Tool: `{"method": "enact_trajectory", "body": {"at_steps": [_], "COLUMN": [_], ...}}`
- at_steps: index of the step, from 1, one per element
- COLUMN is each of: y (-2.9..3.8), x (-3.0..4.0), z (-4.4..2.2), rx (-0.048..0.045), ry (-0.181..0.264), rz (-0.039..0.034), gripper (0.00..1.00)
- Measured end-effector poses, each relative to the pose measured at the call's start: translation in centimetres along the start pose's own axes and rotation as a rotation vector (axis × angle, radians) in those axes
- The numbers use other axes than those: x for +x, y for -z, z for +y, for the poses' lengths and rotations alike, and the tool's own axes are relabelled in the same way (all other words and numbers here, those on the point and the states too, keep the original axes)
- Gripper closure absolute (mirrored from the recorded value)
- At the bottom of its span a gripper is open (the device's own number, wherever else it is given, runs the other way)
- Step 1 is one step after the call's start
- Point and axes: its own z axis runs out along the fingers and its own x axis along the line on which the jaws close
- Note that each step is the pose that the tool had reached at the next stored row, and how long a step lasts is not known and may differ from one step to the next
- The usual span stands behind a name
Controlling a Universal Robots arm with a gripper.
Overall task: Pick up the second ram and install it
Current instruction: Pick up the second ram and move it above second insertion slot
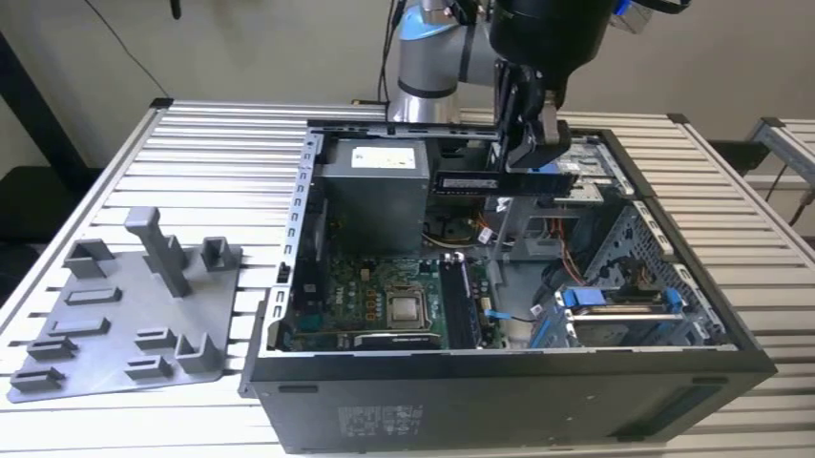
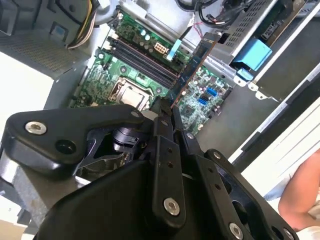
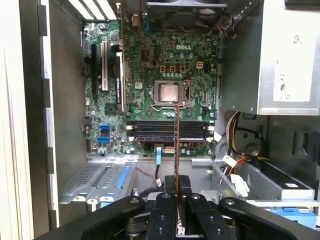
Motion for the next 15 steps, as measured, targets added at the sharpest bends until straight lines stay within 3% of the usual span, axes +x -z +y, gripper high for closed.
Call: {"method": "enact_trajectory", "body": {"at_steps": [15], "y": [-0.10], "x": [-3.07], "z": [0.04], "rx": [0.0002], "ry": [-0.009], "rz": [0.0002], "gripper": [0.86]}}
